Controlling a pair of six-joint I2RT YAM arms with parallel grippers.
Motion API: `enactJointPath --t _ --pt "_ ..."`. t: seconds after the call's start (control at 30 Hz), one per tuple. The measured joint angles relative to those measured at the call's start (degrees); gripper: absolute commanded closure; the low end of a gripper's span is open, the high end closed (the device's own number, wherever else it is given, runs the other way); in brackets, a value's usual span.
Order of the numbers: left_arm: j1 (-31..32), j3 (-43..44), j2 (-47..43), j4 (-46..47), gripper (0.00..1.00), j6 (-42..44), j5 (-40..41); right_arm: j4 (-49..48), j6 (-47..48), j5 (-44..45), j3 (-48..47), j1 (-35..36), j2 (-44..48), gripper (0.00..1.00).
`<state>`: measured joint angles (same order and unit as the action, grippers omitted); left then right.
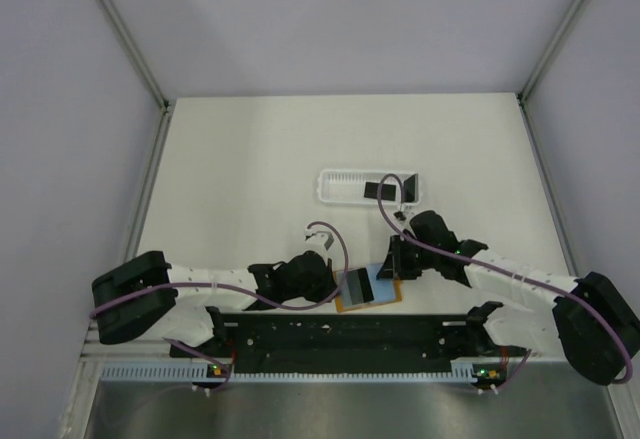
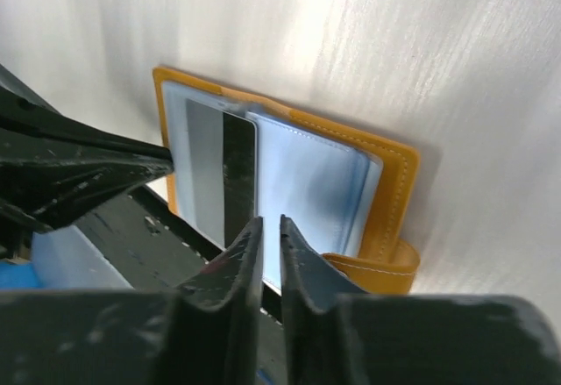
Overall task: Put the credit cards into the card holder
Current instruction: Insert the credit card into the card holder.
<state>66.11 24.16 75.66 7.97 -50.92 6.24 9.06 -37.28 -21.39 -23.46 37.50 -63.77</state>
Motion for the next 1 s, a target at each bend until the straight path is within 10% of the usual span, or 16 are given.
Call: enactJointPath --t 1.0 --pt "0.0 0.0 -0.2 -0.4 1.00 0.0 0.0 -7.9 -3.2 2.1 -2.3 6.5 -12.3 1.00"
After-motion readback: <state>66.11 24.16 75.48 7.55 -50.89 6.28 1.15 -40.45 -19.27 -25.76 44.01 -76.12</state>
